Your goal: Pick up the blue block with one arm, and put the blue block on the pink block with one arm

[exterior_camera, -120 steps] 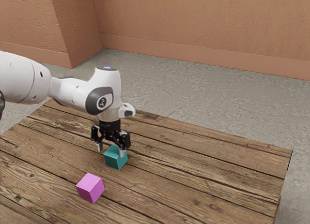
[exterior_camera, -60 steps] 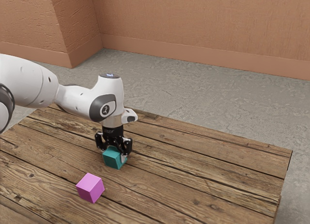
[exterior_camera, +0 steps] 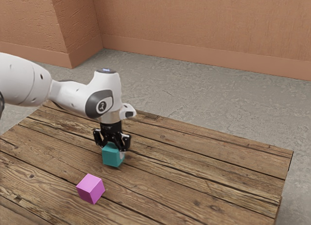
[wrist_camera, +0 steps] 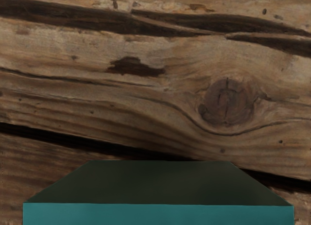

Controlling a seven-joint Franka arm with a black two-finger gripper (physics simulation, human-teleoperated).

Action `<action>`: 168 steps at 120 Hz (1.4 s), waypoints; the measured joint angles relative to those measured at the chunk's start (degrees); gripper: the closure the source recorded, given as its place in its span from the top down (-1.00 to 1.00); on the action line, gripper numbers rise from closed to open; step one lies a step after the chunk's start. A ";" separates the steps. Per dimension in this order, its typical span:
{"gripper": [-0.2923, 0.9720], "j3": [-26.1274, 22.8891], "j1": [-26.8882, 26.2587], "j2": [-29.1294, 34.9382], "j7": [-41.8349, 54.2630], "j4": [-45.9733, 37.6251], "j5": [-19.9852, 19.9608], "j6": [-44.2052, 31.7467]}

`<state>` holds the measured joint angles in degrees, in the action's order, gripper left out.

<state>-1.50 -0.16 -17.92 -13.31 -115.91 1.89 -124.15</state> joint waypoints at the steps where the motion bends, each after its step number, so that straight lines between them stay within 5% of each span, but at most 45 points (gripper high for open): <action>1: 0.10 0.00 0.00 0.32 0.00 -0.34 0.02 0.00; 48: 0.09 -0.09 -0.02 12.76 3.94 -9.80 0.37 2.30; 139: 0.09 -0.86 -0.95 24.63 11.40 -24.20 0.45 3.24; 168: 0.38 -1.22 -0.92 24.97 12.42 -24.54 0.33 3.75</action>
<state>-2.71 -1.07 7.05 -0.89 -140.46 2.22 -120.40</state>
